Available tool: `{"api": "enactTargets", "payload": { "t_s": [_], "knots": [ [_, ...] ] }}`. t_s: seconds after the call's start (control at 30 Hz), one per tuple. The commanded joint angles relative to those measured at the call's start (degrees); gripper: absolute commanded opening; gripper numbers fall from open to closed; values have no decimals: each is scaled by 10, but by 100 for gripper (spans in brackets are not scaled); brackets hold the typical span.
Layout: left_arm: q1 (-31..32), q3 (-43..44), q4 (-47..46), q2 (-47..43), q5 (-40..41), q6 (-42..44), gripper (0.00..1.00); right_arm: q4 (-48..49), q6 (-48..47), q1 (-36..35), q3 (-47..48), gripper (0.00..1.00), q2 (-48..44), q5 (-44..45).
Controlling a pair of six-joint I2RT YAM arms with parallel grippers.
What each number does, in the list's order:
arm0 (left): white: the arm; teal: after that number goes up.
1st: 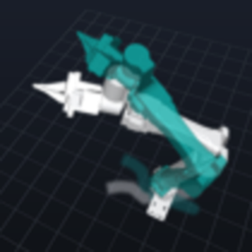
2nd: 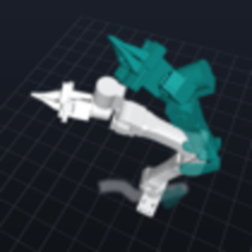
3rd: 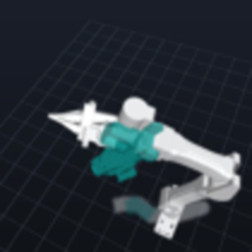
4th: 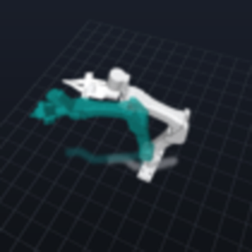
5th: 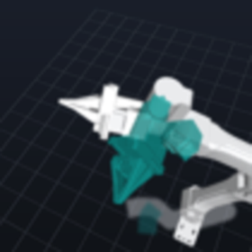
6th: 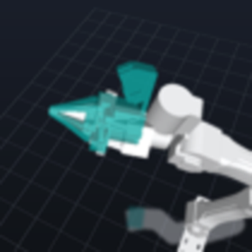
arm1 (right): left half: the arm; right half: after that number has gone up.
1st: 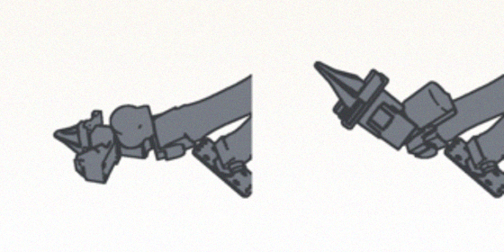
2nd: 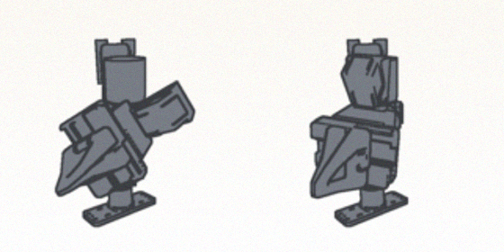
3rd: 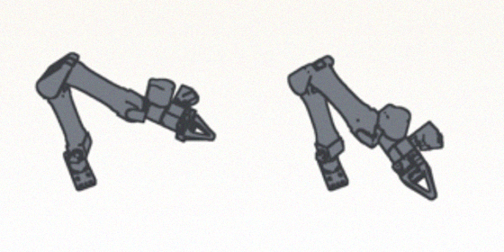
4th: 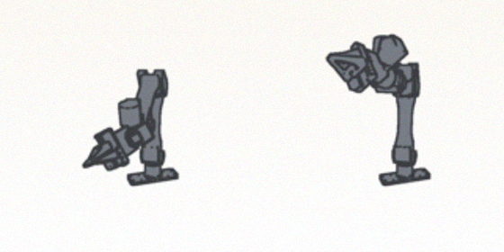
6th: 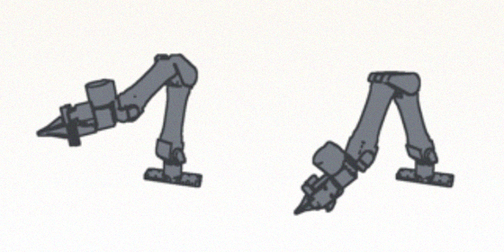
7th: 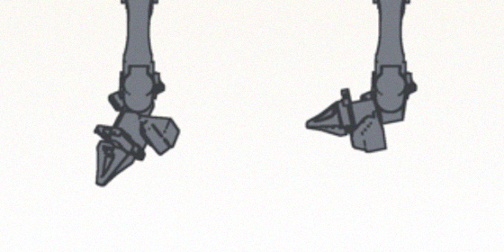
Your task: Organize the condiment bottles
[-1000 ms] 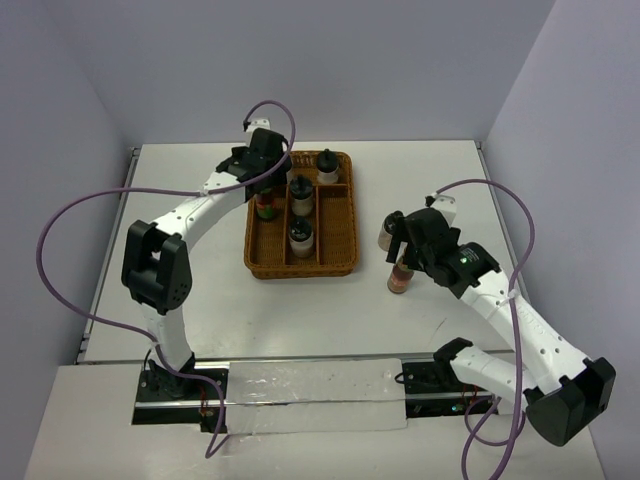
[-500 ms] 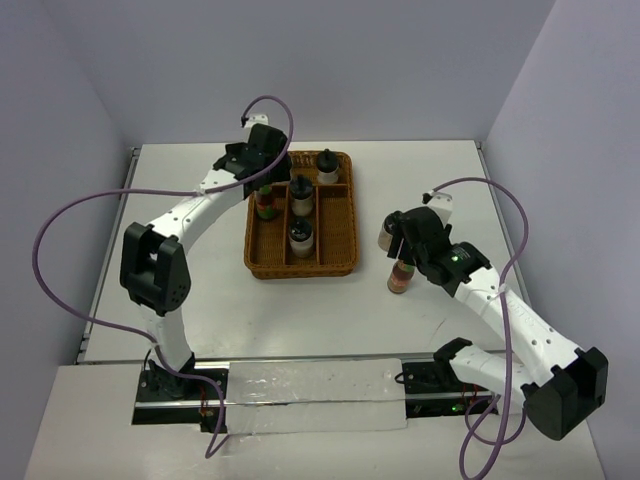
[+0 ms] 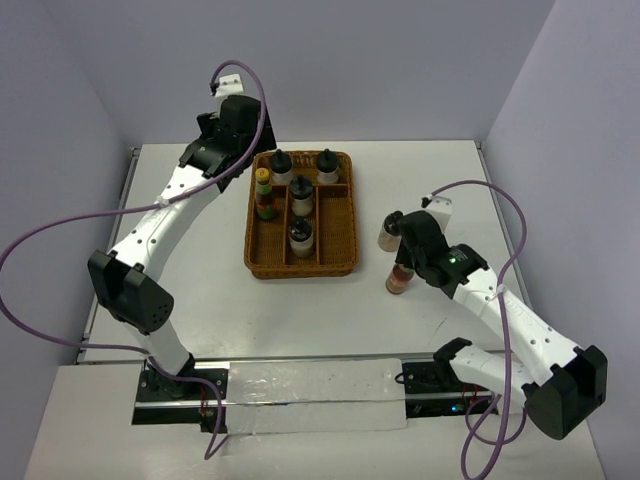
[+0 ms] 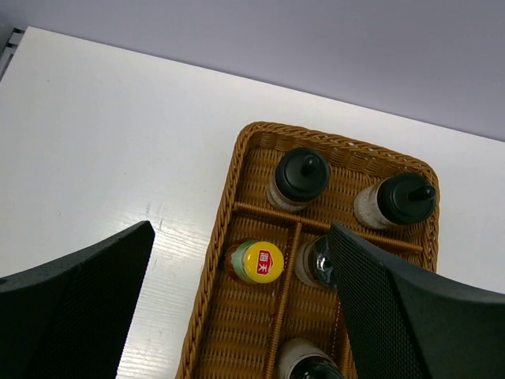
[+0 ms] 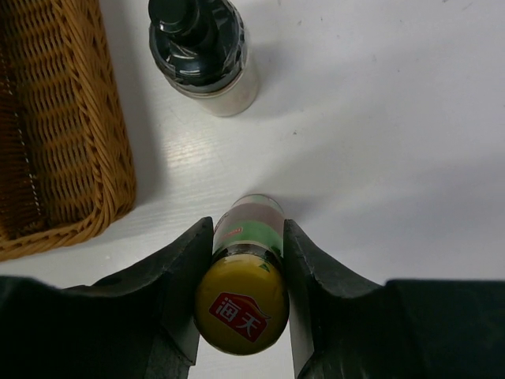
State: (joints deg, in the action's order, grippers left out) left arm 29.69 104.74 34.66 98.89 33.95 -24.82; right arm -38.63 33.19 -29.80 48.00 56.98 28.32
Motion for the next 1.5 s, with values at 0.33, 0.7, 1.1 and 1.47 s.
{"api": "enactTargets", "payload": {
  "t_s": [0.33, 0.7, 1.1, 1.47],
  "knots": [
    [-36, 93, 120, -37, -11, -17, 99, -136, -110, -126, 450, 9, 137, 58],
    [-138, 84, 156, -146, -46, -45, 99, -53, -191, -207, 730, 9, 364, -2],
    [-155, 57, 174, -184, -17, -50, 99, 13, -210, -249, 844, 9, 515, -48],
    [-156, 32, 160, -195, -24, -47, 99, 76, -194, -250, 766, 9, 584, -66]
  ]
}}
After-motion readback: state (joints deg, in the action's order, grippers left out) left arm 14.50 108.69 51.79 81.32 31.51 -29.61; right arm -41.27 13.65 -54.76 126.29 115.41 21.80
